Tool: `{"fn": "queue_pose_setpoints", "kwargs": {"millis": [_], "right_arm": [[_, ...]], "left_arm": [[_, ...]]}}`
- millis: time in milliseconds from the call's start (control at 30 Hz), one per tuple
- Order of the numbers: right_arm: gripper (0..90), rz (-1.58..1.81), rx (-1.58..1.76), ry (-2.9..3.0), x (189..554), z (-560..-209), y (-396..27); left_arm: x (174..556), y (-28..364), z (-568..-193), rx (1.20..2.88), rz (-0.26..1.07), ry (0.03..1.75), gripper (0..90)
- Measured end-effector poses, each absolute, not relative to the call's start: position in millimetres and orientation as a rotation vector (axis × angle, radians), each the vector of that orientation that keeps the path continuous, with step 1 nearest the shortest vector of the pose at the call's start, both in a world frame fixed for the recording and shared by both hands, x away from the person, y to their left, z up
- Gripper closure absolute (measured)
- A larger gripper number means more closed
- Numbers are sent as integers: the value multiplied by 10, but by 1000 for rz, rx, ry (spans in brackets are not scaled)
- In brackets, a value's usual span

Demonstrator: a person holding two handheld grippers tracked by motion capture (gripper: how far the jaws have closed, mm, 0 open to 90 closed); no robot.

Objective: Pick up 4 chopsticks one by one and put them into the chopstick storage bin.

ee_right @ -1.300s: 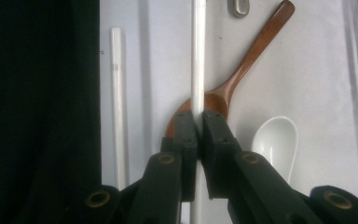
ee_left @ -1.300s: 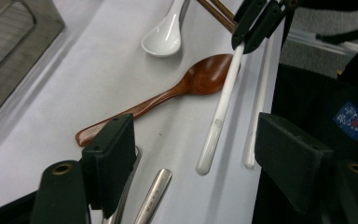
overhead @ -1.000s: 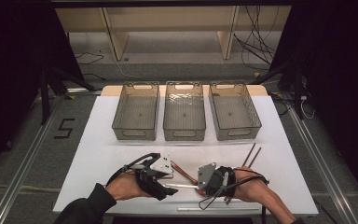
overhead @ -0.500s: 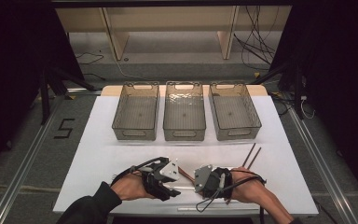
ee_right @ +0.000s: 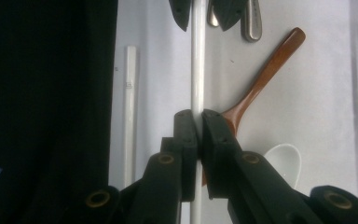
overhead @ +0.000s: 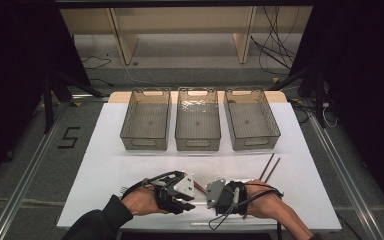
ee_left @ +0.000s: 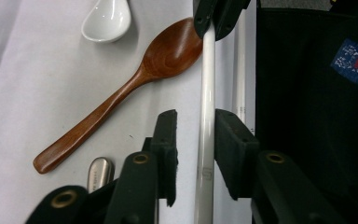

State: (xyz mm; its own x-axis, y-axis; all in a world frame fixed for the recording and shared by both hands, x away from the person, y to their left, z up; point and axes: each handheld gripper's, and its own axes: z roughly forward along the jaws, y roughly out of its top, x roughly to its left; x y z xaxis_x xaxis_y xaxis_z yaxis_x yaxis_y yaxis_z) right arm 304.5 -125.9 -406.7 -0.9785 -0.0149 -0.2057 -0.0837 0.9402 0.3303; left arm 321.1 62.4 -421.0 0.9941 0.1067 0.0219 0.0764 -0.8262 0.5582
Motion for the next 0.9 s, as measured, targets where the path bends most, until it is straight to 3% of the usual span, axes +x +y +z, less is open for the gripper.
{"fn": "queue_pose_setpoints", "kwargs": {"millis": [300, 600, 667, 767, 900], "right_arm": [[856, 515, -98, 2883, 3033, -4077, -1257], [835, 538, -85, 2868, 3028, -4056, -1275], [800, 549, -75, 2859, 3040, -4049, -1283], [571, 594, 38, 2801, 3044, -3944, -1397], [486, 708, 168, 2762, 3048, -3837, -1552]], "left_arm": [[3201, 615, -4227, 2543, 30, 85, 817], [3209, 633, -4203, 2537, 24, 84, 830], [3220, 647, -4197, 2533, 41, 100, 830], [3261, 706, -4179, 2518, 53, 138, 831], [3348, 825, -4150, 2487, 73, 213, 831]]}}
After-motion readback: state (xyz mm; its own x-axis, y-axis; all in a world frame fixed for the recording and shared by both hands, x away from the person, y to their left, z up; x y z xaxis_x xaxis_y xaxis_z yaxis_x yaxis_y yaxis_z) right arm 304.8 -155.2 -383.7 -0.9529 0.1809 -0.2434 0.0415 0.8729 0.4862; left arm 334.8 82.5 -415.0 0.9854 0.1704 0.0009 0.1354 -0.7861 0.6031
